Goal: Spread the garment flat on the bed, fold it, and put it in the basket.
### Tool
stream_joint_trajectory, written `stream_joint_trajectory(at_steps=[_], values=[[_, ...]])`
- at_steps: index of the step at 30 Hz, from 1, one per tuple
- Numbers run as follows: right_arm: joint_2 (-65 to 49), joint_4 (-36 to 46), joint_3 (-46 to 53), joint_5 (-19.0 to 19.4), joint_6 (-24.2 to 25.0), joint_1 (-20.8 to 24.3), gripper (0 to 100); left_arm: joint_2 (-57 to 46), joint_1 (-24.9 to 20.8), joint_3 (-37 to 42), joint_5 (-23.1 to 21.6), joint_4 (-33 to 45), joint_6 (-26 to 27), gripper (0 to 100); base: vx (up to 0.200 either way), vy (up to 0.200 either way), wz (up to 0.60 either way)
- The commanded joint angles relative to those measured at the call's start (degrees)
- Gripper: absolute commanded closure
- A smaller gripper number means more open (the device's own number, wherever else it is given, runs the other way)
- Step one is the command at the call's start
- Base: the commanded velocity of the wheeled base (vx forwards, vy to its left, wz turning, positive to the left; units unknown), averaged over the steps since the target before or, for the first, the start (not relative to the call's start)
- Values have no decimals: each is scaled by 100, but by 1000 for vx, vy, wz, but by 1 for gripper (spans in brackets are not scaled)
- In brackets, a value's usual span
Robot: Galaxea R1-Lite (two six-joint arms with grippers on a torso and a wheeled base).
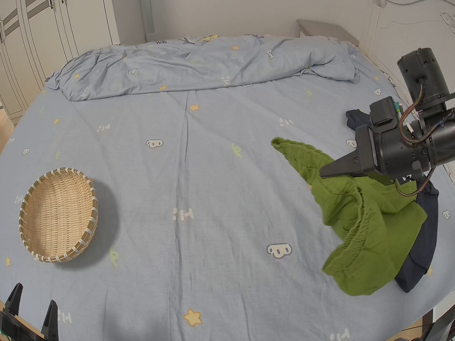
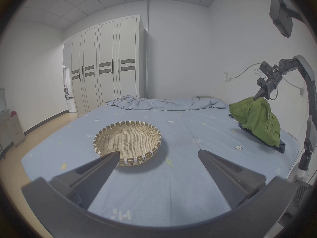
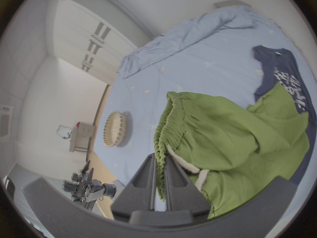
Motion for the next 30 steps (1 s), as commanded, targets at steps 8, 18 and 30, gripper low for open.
stream_joint_trajectory(at_steps=[8,18,30], values=[[404,-1724,3,104,403,1414,100,-93,2,101,4,-2,1,0,0,0,0],[483,-3262,742,1238,843,1537,100,-93,2,101,4,-2,1,0,0,0,0],[1846,-4026,1093,1229,579,1458,0,-93,2,101,4,-2,1,0,0,0,0]])
